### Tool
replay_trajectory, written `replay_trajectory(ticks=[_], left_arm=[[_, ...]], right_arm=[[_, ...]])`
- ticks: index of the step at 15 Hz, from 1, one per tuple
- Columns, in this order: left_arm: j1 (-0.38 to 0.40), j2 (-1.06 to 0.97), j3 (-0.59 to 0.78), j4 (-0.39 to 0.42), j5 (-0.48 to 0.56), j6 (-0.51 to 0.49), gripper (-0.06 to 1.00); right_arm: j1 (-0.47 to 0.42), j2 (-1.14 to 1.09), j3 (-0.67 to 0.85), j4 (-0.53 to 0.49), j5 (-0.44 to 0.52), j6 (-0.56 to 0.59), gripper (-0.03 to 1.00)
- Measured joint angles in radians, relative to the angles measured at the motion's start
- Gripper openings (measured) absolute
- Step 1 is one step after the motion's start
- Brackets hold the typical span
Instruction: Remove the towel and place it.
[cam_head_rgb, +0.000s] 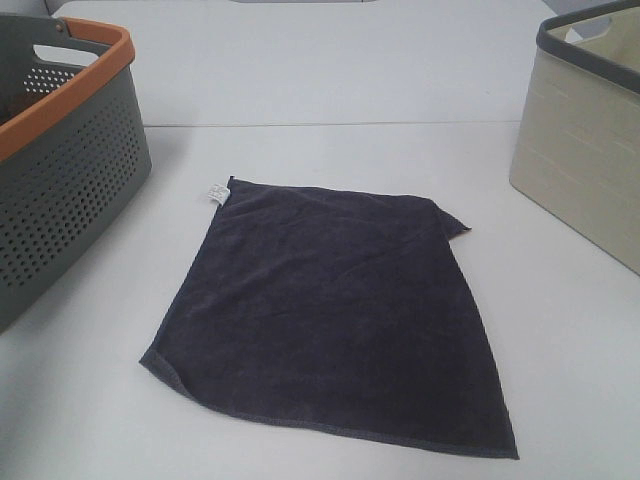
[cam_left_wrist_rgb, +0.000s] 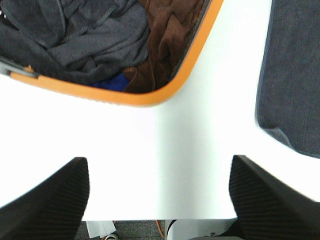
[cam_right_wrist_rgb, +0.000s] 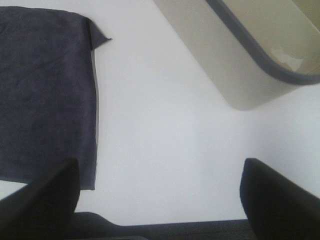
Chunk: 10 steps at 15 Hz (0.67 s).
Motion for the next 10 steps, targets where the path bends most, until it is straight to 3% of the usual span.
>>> replay_trajectory(ticks=[4, 8, 10], left_arm=[[0.0, -0.217, 0.179, 0.017, -0.005, -0.01, 0.73], [0.0, -0.486, 0.35, 0.08, -0.196, 0.044, 0.73], [0.0, -0.601, 0.415, 0.08, -0.209, 0.074, 0.73]], right_arm=[[0.0, -0.253, 0.202, -0.01, 0.001, -0.001, 0.78], [0.0, -0.441, 0.32, -0.009, 0.001, -0.009, 0.78], [0.0, -0.502, 0.376, -0.007, 0.001, -0.013, 0.78]])
